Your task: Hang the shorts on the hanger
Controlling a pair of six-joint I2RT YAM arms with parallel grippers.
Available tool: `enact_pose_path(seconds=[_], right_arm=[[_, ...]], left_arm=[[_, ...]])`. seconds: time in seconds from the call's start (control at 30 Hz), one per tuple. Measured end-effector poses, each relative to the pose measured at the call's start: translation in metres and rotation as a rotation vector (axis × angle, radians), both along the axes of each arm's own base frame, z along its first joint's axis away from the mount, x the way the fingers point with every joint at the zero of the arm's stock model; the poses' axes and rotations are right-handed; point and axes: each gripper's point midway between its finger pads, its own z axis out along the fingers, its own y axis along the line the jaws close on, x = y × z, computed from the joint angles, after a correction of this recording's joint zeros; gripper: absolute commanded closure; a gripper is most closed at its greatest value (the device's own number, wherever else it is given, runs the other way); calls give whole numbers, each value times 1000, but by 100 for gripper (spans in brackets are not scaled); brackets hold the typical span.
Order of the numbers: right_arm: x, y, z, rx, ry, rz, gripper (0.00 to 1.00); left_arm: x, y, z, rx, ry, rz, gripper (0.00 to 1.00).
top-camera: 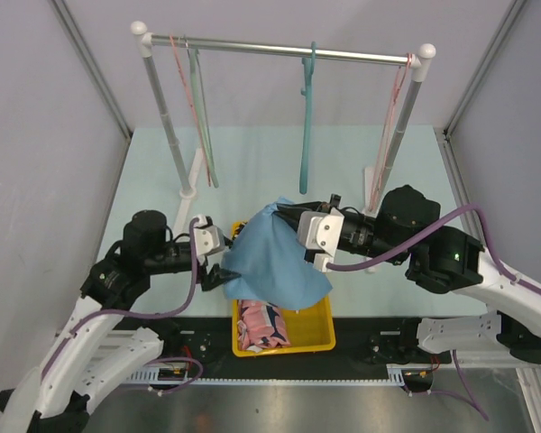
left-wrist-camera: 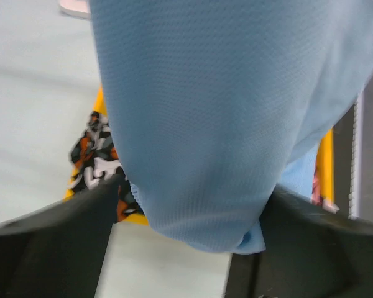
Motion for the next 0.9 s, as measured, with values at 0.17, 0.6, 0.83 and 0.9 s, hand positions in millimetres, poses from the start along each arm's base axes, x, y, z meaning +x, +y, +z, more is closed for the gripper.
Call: enact_pose_path(seconds=[0.17, 0.6, 0.83, 0.9], right_arm=[[2, -2, -9, 7, -7, -13, 100], [45, -60, -166, -238, 326, -244, 8], [27, -42, -145, -180, 309, -158, 6], [6, -28, -132, -168, 242, -61, 7]], left_arm=[[9, -12, -10, 20, 34, 9, 100], [-3, -5, 44, 21, 188, 85, 100], [19, -30, 17, 63, 527, 178, 98], [24, -36, 9, 74, 615, 217, 95]])
